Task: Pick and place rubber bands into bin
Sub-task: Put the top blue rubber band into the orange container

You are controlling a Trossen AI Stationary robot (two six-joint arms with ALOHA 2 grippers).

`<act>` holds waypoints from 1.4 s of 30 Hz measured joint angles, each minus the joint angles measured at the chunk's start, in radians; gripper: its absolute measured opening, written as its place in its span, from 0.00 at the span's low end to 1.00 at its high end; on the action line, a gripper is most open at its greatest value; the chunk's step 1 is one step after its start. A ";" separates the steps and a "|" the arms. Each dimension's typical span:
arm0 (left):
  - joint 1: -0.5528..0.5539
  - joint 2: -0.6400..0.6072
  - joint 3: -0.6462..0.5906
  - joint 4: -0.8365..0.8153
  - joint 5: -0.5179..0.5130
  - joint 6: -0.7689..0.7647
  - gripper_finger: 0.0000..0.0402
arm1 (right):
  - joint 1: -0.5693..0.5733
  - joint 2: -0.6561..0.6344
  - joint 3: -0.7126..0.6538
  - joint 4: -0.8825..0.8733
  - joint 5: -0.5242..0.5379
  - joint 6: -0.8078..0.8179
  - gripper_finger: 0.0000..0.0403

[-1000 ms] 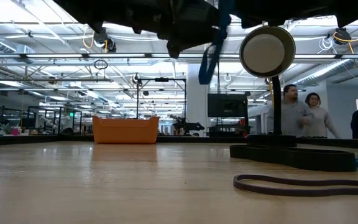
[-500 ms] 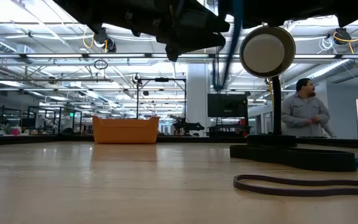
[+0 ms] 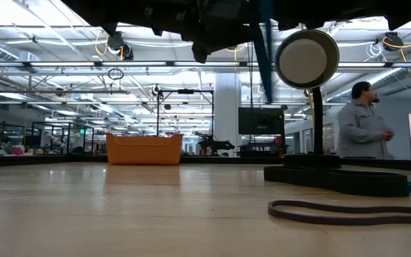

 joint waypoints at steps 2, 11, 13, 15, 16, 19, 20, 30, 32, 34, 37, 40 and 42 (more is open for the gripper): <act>0.000 0.000 0.000 0.003 0.013 0.003 0.45 | 0.000 0.000 0.000 0.002 0.000 -0.002 0.00; 0.000 0.000 0.000 -0.007 -0.003 0.004 0.45 | 0.000 0.000 0.000 -0.008 0.004 -0.007 0.00; 0.000 0.000 0.000 -0.016 -0.020 0.004 0.45 | 0.000 0.000 0.000 -0.013 0.005 -0.008 0.00; 0.000 0.000 0.000 -0.024 -0.019 0.003 0.45 | 0.000 0.000 0.000 -0.023 0.017 -0.008 0.00; 0.000 -0.001 0.000 -0.034 -0.013 0.003 0.45 | 0.000 0.000 0.000 -0.029 0.035 -0.008 0.00; 0.000 -0.001 0.000 -0.056 0.006 -0.013 0.45 | 0.000 0.000 0.000 -0.037 0.085 -0.008 0.00; 0.000 -0.001 0.000 -0.060 0.007 -0.021 0.45 | 0.000 0.000 0.000 -0.039 0.094 -0.008 0.00; 0.000 -0.008 0.000 -0.138 -0.001 -0.031 0.45 | 0.000 0.000 0.000 -0.080 0.105 0.007 0.00; 0.000 -0.011 0.000 -0.131 -0.001 -0.031 0.45 | 0.000 0.000 0.000 -0.081 0.104 0.020 0.00; 0.001 -0.012 0.000 -0.133 -0.001 -0.031 0.45 | 0.000 0.000 0.000 -0.083 0.104 0.027 0.00; 0.001 -0.015 0.000 -0.139 -0.002 -0.031 0.45 | 0.000 0.000 0.000 -0.094 0.104 0.029 0.00; 0.001 -0.017 0.000 -0.141 -0.016 -0.038 0.45 | 0.000 0.000 0.000 -0.096 0.104 0.030 0.00; 0.001 -0.017 0.000 -0.143 -0.025 -0.046 0.45 | 0.000 0.000 0.000 -0.097 0.104 0.030 0.00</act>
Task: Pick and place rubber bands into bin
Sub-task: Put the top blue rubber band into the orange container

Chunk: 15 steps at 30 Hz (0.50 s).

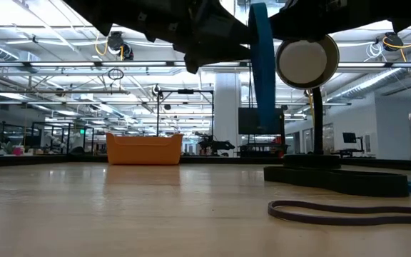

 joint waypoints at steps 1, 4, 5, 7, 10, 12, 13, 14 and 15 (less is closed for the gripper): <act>0.000 0.000 0.000 0.001 -0.004 0.000 0.45 | 0.000 0.000 0.000 0.000 -0.001 0.000 0.00; 0.000 0.000 0.000 0.000 -0.011 -0.001 0.45 | 0.000 0.000 0.000 0.000 -0.001 0.007 0.00; 0.000 0.000 0.000 0.000 -0.011 -0.002 0.45 | 0.000 0.000 0.000 0.000 -0.001 0.015 0.00; 0.000 0.000 0.000 -0.005 -0.012 -0.004 0.45 | 0.000 0.000 0.000 -0.006 -0.001 0.023 0.00; 0.000 0.000 0.000 -0.025 -0.017 -0.008 0.45 | 0.000 0.000 0.000 -0.022 0.000 0.023 0.00; 0.000 0.000 0.000 -0.036 -0.033 -0.008 0.45 | 0.000 0.000 0.000 -0.023 0.000 0.024 0.00; 0.000 0.000 0.000 -0.046 -0.043 -0.008 0.45 | 0.000 0.000 0.000 -0.023 0.000 0.025 0.00; 0.000 0.000 0.000 -0.055 -0.054 -0.009 0.45 | 0.000 0.000 0.000 -0.023 0.000 0.027 0.00; 0.000 0.000 0.000 -0.057 -0.063 -0.012 0.45 | 0.000 0.000 0.000 -0.023 -0.001 0.027 0.00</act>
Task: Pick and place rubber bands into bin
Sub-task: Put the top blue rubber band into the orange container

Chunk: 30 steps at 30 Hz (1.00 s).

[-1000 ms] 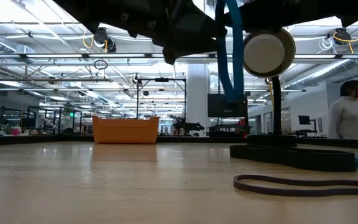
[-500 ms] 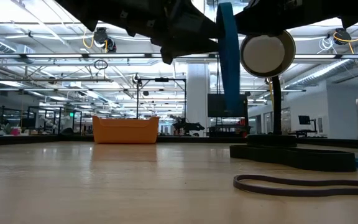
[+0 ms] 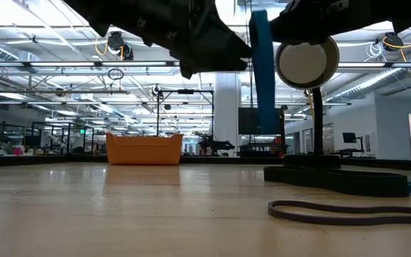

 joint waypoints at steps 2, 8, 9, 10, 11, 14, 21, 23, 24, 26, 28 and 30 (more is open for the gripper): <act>0.000 0.000 0.000 0.012 -0.005 0.000 0.45 | 0.000 0.000 0.000 0.001 -0.001 0.000 0.00; 0.000 0.000 0.000 0.025 -0.030 0.004 0.45 | 0.000 0.000 0.000 0.010 -0.003 0.000 0.00; 0.001 0.000 0.000 0.030 -0.030 0.004 0.45 | 0.000 0.000 0.000 0.019 -0.016 0.000 0.00; 0.001 0.000 0.000 0.039 -0.029 0.004 0.45 | 0.000 0.000 0.000 0.032 -0.036 -0.001 0.00; 0.001 0.000 0.000 0.049 -0.028 0.004 0.45 | 0.000 0.000 0.000 0.049 -0.057 -0.001 0.00; 0.002 0.000 0.000 0.068 -0.028 0.009 0.45 | 0.001 0.000 0.000 0.089 -0.105 -0.007 0.00; 0.002 0.000 0.000 0.096 -0.026 0.022 0.45 | 0.000 0.000 0.000 0.111 -0.106 -0.011 0.00; 0.002 0.000 0.000 0.113 -0.015 0.034 0.45 | 0.000 0.000 0.000 0.113 -0.106 -0.011 0.00; 0.002 0.000 0.000 0.124 -0.009 0.038 0.45 | 0.000 0.000 0.000 0.115 -0.106 -0.011 0.00; 0.002 0.000 0.000 0.147 0.015 0.039 0.45 | 0.000 0.000 0.000 0.123 -0.105 -0.012 0.00; 0.002 0.000 0.000 0.152 0.032 0.039 0.44 | 0.000 0.000 0.000 0.124 -0.105 -0.014 0.00; 0.002 0.000 0.000 0.148 0.035 0.039 0.41 | 0.000 0.000 0.000 0.123 -0.105 -0.015 0.00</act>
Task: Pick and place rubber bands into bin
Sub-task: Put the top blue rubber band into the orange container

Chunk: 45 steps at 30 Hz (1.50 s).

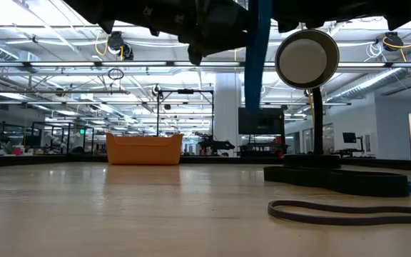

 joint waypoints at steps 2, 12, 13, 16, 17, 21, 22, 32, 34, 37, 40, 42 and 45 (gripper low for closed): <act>0.000 0.000 0.000 0.000 0.001 0.005 0.36 | 0.000 0.000 0.000 0.002 0.000 0.000 0.00; 0.000 0.000 0.000 0.001 0.001 0.063 0.03 | 0.000 0.000 0.000 0.006 0.001 0.003 0.05; 0.000 0.000 0.000 0.001 0.001 0.063 0.03 | 0.000 0.000 0.000 0.006 0.001 0.003 0.06; 0.000 0.000 0.000 0.000 0.001 0.063 0.02 | 0.000 0.000 0.000 0.006 0.002 0.015 0.06; 0.000 0.000 0.000 -0.001 0.001 0.063 0.02 | 0.000 0.000 0.000 0.006 0.002 0.021 0.06; 0.000 0.000 0.000 -0.001 0.001 0.067 0.03 | 0.000 0.000 0.000 0.011 0.002 0.036 0.08; 0.000 0.000 0.000 -0.002 0.000 0.071 0.02 | 0.000 0.000 0.000 0.014 0.002 0.039 0.09; 0.000 0.001 0.000 -0.029 0.000 0.073 0.01 | 0.002 -0.019 0.000 -0.083 0.151 0.087 0.43; 0.000 0.001 0.000 -0.032 0.000 0.071 0.02 | 0.002 -0.037 0.000 -0.153 0.221 0.086 0.49; 0.000 0.000 0.000 -0.033 0.000 0.056 0.02 | 0.001 -0.074 0.000 -0.273 0.243 0.103 0.55; 0.000 -0.026 0.000 -0.082 -0.003 0.043 0.01 | 0.002 -0.115 0.000 -0.393 0.237 0.176 0.59; 0.000 -0.059 0.000 -0.120 -0.031 0.041 0.02 | 0.002 -0.144 0.000 -0.491 0.236 0.249 0.60; 0.000 -0.111 0.000 -0.172 -0.077 0.047 0.02 | 0.002 -0.172 0.000 -0.633 0.236 0.365 0.61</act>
